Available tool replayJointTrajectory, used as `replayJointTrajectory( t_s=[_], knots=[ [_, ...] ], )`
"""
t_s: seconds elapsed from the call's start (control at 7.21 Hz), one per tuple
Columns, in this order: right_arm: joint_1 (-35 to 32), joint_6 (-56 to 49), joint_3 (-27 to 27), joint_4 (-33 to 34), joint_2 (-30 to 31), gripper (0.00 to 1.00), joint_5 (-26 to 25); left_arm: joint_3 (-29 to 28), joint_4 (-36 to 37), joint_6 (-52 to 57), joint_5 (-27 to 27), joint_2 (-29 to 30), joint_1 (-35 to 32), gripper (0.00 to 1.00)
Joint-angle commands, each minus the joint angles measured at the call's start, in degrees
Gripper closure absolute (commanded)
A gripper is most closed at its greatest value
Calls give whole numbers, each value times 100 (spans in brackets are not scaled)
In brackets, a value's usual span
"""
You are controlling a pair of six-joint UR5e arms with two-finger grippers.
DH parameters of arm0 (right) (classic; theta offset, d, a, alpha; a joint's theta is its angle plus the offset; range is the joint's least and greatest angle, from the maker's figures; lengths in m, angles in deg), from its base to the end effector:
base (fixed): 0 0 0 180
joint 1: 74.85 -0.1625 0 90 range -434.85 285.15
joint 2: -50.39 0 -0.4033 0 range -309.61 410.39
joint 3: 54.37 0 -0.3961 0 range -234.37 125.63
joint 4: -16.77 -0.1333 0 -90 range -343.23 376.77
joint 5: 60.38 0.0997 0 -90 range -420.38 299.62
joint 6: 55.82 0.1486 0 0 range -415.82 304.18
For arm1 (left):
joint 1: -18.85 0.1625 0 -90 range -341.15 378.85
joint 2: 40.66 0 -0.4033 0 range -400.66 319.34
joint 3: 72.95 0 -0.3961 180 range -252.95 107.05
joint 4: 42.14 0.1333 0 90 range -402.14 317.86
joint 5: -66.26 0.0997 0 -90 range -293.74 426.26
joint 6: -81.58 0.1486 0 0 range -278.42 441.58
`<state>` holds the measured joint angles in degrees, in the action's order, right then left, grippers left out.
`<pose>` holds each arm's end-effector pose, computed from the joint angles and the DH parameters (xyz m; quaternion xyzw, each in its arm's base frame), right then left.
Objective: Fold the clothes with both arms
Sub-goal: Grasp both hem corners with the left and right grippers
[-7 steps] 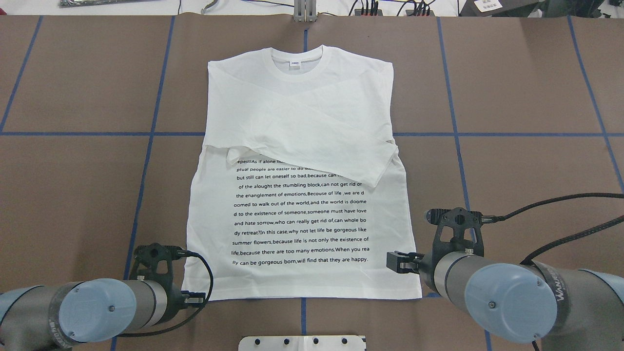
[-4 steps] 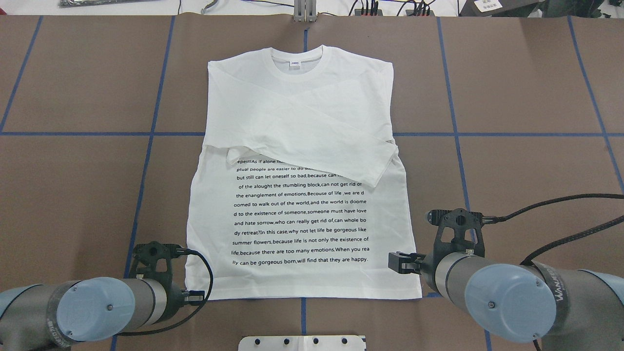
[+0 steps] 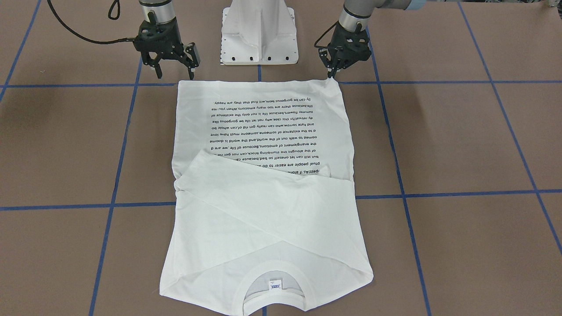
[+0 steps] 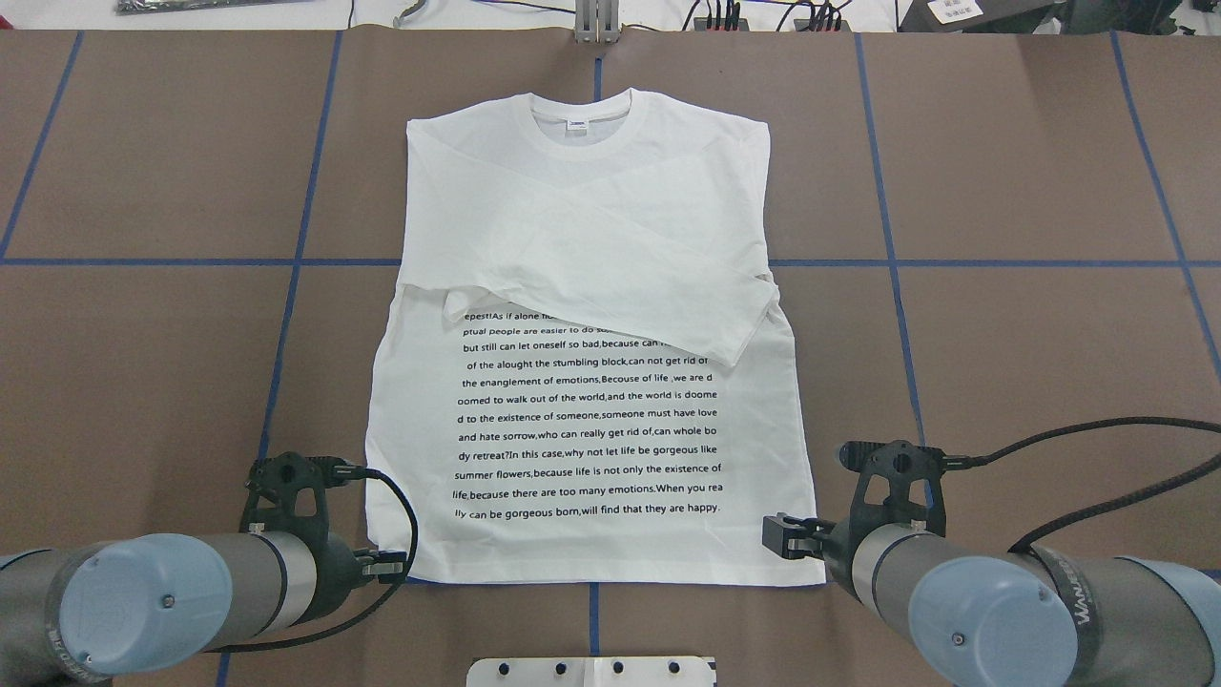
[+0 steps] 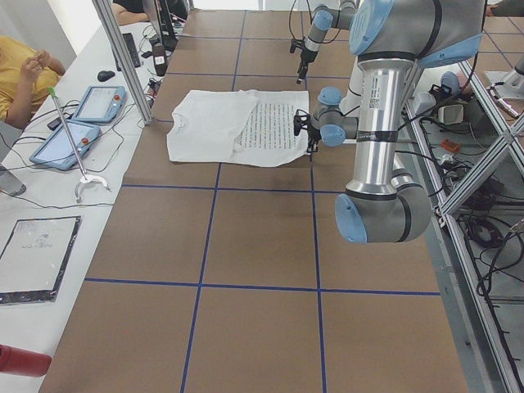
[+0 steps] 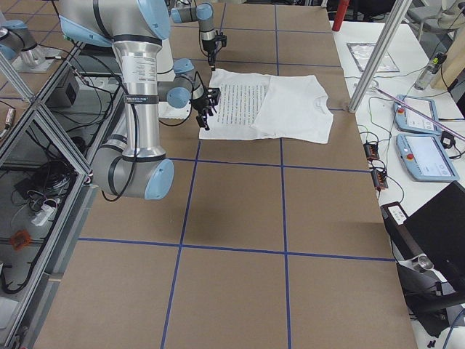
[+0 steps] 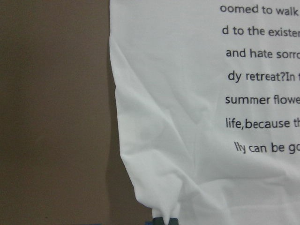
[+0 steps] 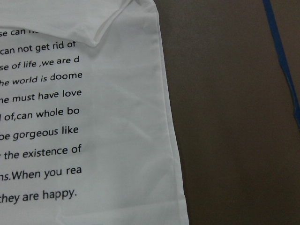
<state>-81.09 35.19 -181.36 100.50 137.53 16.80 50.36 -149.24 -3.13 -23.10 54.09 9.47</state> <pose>-0.4767 -0.2194 0.3401 0.1204 -0.3842 0.1015 0.9097 0.4952 -0.2186 0.3233 0.0640 0.4586 -0.0342 0.8857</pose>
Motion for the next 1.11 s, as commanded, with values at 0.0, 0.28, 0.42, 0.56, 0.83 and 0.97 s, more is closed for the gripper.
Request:
replayJointTrajectory(
  t_s=[0.0, 0.28, 0.42, 0.56, 0.83, 0.97],
  knots=[
    [455, 415, 254, -813, 555, 5, -456, 132, -3, 7, 269, -9, -2, 100],
    [912, 821, 332, -814, 689, 19, -921, 159, -3, 16, 508, -44, -2, 100],
    [1001, 874, 368, -814, 672, 27, -1045, 159, -3, 24, 508, -53, 6, 100],
    [1028, 875, 377, -805, 637, 30, -1108, 176, -3, 24, 543, -70, -2, 100],
    [1125, 831, 525, -797, 524, 31, -1275, 246, 14, 24, 772, -88, 6, 100],
    [1125, 813, 648, -770, 366, 34, -1301, 273, 14, 24, 772, -114, 6, 100]
  ],
)
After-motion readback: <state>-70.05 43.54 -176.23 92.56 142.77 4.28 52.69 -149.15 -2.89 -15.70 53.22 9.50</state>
